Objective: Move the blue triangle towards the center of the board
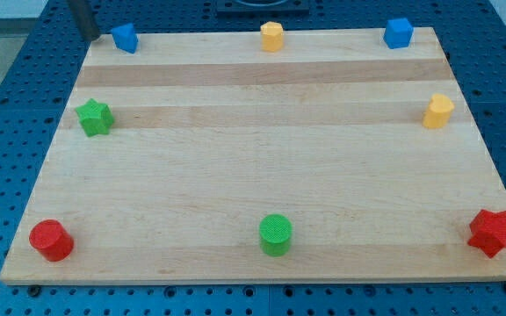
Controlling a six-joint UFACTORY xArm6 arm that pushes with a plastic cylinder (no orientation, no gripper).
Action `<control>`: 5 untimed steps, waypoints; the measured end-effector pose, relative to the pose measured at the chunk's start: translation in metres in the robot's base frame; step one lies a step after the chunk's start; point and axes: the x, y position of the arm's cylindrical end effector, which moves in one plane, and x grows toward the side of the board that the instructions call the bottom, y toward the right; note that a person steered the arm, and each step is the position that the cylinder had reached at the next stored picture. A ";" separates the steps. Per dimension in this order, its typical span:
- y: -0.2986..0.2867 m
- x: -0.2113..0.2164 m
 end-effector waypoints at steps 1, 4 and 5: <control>0.051 0.003; 0.134 0.049; 0.091 0.049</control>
